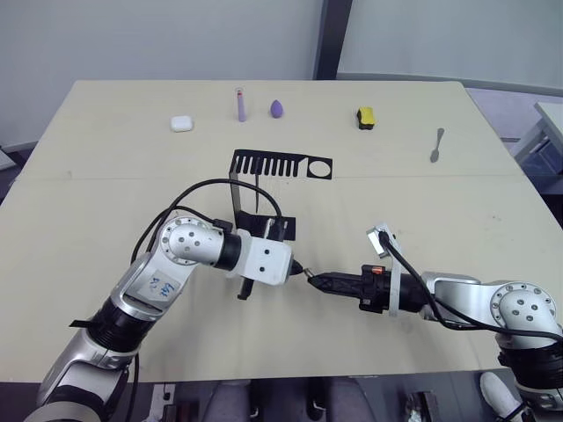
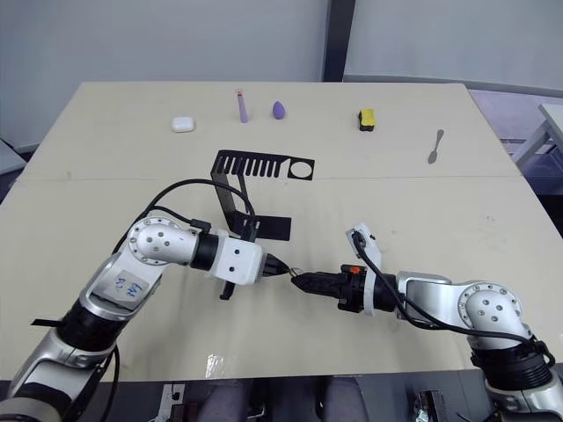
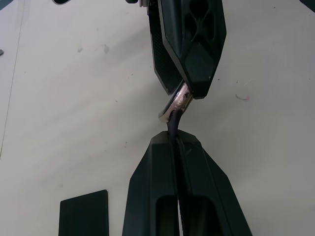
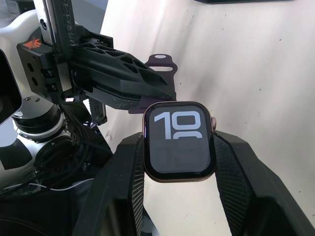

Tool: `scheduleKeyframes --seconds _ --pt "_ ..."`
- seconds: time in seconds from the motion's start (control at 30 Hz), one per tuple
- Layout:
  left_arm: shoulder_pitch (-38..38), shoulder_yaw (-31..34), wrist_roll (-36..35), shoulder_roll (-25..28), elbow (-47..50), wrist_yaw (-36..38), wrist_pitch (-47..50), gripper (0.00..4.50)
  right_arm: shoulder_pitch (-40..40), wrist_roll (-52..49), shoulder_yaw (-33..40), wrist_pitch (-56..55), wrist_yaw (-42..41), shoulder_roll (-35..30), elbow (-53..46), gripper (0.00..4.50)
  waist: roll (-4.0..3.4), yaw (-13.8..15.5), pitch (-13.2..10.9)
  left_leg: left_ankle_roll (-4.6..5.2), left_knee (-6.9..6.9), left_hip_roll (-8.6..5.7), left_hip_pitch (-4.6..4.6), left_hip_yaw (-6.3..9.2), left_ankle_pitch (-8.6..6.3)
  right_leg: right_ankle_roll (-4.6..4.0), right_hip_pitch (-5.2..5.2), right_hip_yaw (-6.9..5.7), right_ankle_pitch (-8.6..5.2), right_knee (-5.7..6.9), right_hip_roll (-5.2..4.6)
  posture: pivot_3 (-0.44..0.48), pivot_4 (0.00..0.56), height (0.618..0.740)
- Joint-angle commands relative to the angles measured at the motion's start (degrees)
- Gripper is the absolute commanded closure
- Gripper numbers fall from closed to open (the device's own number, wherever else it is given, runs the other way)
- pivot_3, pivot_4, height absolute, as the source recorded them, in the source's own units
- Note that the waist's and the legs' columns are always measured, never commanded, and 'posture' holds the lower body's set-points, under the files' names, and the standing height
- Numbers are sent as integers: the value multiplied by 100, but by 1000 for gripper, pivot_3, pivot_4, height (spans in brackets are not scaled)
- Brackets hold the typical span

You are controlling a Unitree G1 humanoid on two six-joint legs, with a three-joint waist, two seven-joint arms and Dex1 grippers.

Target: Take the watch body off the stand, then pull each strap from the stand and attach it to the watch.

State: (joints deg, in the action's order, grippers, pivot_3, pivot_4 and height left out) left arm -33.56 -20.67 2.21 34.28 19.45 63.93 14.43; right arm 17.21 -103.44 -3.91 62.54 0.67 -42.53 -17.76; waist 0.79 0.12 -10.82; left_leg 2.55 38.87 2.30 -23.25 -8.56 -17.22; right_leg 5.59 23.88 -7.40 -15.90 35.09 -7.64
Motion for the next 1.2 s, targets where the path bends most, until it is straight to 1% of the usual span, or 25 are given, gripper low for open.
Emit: scheduleKeyframes --seconds 0.03,0.43,0.67,0.83,1.2 --pt "-196 -187 -115 -280 209 -59 -63 4500 123 -431 -185 28 -153 144 -328 2975 0 0 0 0 0 0 0 0 0 0 0 0 0 0 0 0 150 740" --pt "-259 -232 17 -316 69 -106 -66 4500 130 -499 -233 36 -139 143 -350 2975 0 3 0 2 4 0 -1 0 -2 0 -1 1 0 0 -1 0 150 740" --pt "-254 -228 155 -419 -7 -191 8 4500 133 -513 -255 41 -126 130 -370 2975 0 3 0 5 7 1 -2 0 -4 0 -2 0 0 0 -1 0 150 740" --pt "-263 -184 128 -495 21 -170 46 4500 124 -523 -253 38 -100 116 -371 2975 0 3 0 5 7 1 -1 0 -4 0 -2 1 0 0 -1 0 150 740" --pt "-207 -90 107 -390 73 -121 -42 4500 82 -498 -232 25 -52 100 -348 2975 0 3 0 6 8 1 -2 0 -4 0 -2 2 0 0 -2 0 150 740"
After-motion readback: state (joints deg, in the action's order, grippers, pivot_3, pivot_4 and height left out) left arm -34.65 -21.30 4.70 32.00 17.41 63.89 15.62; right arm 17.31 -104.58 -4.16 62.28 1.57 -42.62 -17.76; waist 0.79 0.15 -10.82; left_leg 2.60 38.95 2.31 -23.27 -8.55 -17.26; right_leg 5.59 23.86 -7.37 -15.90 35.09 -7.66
